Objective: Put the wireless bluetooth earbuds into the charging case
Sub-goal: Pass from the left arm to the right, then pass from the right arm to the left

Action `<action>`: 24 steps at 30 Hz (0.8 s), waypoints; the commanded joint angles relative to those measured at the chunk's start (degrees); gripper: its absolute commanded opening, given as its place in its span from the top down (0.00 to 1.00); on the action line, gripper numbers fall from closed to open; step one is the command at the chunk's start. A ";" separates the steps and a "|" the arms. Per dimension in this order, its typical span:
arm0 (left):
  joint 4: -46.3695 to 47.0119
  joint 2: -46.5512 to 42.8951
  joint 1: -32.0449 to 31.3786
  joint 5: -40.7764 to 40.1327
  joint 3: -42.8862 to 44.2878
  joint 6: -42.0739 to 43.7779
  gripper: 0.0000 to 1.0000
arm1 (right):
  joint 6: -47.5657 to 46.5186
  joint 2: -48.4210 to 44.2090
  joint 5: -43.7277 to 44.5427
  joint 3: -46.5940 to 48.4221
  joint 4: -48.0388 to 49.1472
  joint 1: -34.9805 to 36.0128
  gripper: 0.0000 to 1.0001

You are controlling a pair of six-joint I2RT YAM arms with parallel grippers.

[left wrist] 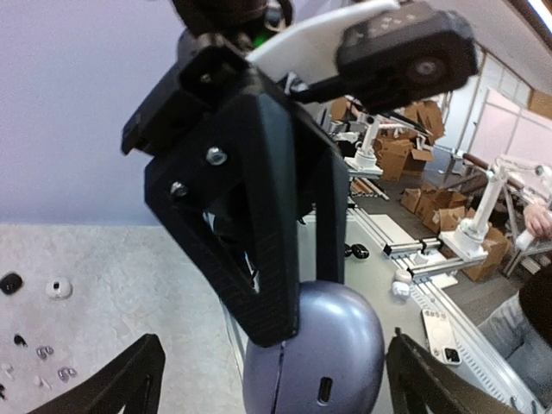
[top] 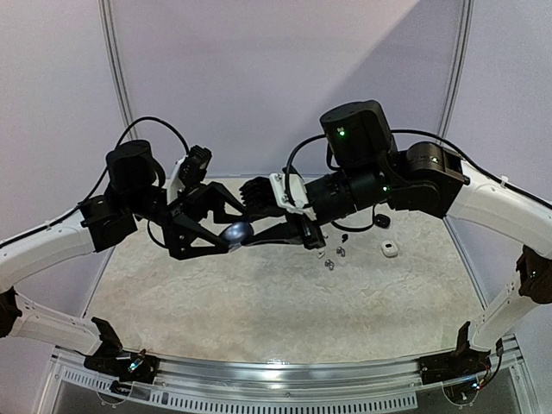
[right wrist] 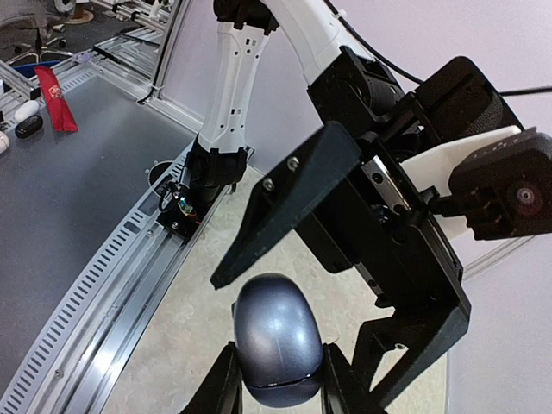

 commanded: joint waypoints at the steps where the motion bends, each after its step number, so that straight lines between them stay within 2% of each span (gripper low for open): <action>1: -5.63 -1.93 1.00 -4.09 0.79 6.55 0.02 | 3.84 -1.03 2.87 -1.25 -0.24 0.21 1.00; 6: -16.13 -3.50 3.71 -5.49 2.84 15.06 0.01 | 9.17 -2.68 9.64 -2.67 -0.89 0.22 1.00; 11: -25.47 -5.05 4.09 -15.28 5.29 25.77 0.01 | 21.27 -2.21 21.24 -2.68 -0.65 0.20 1.00; 15: -32.59 -5.55 3.96 -21.74 7.42 34.01 0.13 | 34.53 -1.30 28.37 -2.23 -0.49 0.21 1.00; 18: -33.73 -5.17 3.55 -24.17 8.18 34.44 0.27 | 43.13 0.10 28.56 -1.21 -1.06 0.17 1.00; 24: -30.70 -3.80 1.40 -27.39 7.80 33.20 0.30 | 45.78 2.39 21.40 0.12 -0.68 0.17 1.00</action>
